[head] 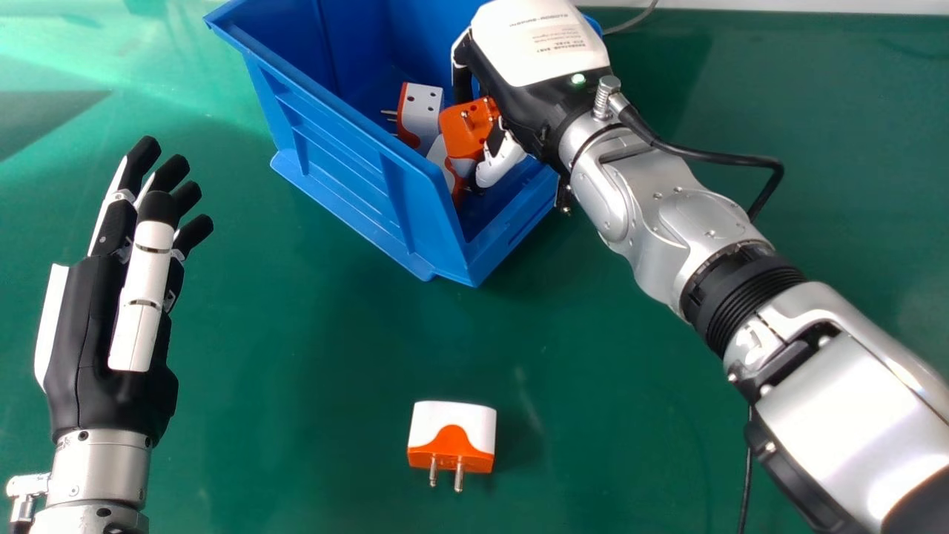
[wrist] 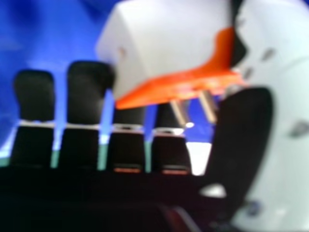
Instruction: Pick all objects and put in blue box
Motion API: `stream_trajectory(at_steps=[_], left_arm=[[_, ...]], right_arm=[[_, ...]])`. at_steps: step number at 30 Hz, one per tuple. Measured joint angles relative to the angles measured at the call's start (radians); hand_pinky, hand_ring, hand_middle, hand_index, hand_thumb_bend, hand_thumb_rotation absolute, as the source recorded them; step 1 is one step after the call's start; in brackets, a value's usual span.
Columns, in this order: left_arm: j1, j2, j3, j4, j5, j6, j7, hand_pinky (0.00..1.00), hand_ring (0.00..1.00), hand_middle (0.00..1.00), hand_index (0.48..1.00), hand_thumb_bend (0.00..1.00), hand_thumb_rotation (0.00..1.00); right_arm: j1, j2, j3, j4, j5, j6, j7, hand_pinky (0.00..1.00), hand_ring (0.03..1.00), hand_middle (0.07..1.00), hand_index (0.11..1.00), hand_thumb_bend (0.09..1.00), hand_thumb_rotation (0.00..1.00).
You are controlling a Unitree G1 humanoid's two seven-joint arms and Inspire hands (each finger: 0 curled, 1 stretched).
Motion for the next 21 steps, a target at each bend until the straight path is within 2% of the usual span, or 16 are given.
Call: stream_trajectory(at_steps=[7,12,21], left_arm=[[0.000,-0.002,0.000,0.000,0.002,0.000,0.002,0.90,0.92,0.93,0.934,0.48,0.77],[-0.001,-0.002,0.000,0.000,0.002,0.000,0.002,0.89,0.91,0.92,0.932,0.48,0.78],[-0.002,-0.003,0.000,0.000,0.007,0.000,0.016,0.89,0.91,0.92,0.919,0.48,0.78]], right_arm=[[0.000,-0.003,0.007,0.000,0.005,0.026,0.000,0.27,0.361,0.471,0.498,0.515,0.00],[0.000,0.011,-0.019,0.000,0.041,0.048,-0.001,0.27,0.367,0.463,0.504,0.516,0.00],[0.000,0.011,0.019,0.000,0.013,0.068,-0.034,0.32,0.395,0.460,0.512,0.521,0.01]])
